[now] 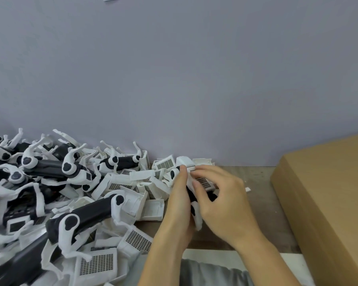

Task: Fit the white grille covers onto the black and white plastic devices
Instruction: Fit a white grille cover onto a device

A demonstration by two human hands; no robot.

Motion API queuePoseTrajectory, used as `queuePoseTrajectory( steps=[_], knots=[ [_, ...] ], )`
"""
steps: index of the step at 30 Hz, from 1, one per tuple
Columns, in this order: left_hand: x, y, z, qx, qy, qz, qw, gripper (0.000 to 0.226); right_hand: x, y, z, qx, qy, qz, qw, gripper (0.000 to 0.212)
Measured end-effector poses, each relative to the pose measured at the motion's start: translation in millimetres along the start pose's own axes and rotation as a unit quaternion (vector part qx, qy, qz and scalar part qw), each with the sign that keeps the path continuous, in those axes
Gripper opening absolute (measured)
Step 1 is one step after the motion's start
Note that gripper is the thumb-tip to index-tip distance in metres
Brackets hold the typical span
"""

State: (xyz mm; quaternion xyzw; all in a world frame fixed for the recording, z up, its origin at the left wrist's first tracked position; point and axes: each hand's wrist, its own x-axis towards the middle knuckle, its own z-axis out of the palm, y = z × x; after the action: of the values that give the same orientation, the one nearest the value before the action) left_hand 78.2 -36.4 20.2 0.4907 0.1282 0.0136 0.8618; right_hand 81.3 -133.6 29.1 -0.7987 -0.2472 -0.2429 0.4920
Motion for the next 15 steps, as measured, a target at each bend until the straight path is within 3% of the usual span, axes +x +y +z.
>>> queuePoseTrajectory(
  steps=[6,10,12,15],
  knots=[
    [3.8,-4.8,2.8,0.014,-0.005,0.068,0.998,0.027,0.5,2.2,4.4,-0.003,0.043,0.011,0.999,0.021],
    [5.4,-2.8,1.2,0.04,0.014,0.091,0.995,0.034,1.6,6.3,-0.7,0.04,0.025,0.02,0.999,0.025],
    [5.2,-3.5,2.1,0.057,0.012,0.09,0.994,0.042,2.2,8.3,-3.0,0.095,0.038,0.063,0.993,0.026],
    [1.9,-4.2,5.7,0.066,-0.015,0.089,0.994,0.033,4.4,11.4,-4.3,0.177,0.073,0.182,0.964,0.013]
  ],
)
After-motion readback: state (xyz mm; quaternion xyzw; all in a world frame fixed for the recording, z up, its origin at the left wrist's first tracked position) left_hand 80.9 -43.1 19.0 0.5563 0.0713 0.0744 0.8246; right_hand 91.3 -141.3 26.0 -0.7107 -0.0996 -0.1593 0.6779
